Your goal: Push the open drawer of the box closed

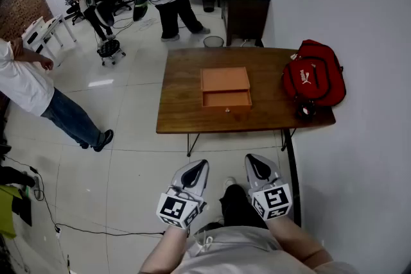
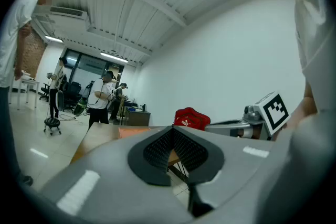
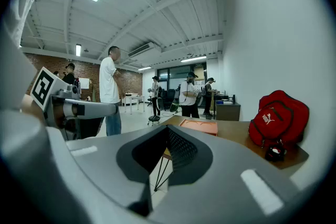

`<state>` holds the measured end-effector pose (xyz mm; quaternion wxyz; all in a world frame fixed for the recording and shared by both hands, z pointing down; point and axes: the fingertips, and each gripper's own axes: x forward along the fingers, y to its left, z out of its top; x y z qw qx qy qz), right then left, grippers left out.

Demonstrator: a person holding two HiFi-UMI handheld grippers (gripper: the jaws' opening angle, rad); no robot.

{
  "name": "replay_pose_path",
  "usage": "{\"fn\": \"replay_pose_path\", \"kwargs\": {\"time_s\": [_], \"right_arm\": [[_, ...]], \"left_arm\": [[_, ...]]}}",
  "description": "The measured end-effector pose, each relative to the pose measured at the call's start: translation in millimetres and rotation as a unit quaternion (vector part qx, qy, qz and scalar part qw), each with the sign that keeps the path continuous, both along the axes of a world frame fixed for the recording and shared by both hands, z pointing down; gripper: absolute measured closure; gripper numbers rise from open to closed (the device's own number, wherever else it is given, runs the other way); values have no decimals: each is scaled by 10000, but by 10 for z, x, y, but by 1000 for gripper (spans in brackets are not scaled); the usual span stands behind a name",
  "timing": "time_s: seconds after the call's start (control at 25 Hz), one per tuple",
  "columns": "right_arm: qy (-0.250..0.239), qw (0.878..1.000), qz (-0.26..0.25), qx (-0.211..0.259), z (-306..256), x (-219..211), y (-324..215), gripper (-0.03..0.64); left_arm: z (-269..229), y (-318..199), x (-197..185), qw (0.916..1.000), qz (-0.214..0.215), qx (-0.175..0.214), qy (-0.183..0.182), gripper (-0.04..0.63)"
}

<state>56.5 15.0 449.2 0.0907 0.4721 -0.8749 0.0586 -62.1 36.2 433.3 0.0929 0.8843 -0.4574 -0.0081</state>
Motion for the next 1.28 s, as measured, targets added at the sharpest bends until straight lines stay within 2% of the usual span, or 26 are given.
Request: {"fn": "replay_pose_path", "kwargs": {"time_s": [0.16,0.36,0.76,0.92,1.08,1.28], "right_arm": [[18,10000,16,-18,125,9,-383,609],[59,9997,2,-256,392,31,-874,609],[235,9957,89,-888,1006,68,-2054,609],[296,9911,124,-1290,1345,69,-2352,609],[299,9851,171,-1684,1681,69,-2557,609],[352,9794,191,-1979,1937,76,-2754,609]], "left_arm": [[130,-401,3,10000,-35,-50,24,590],[322,-879,100,9993,47,-168,-318,591],[883,-2062,229,9965,18,-694,-465,590],[1210,-2394,250,9928,42,-1087,-500,590],[1675,-2600,225,9850,-22,-1683,-385,591],[2090,-2775,239,9753,-25,-2160,-451,591]]}}
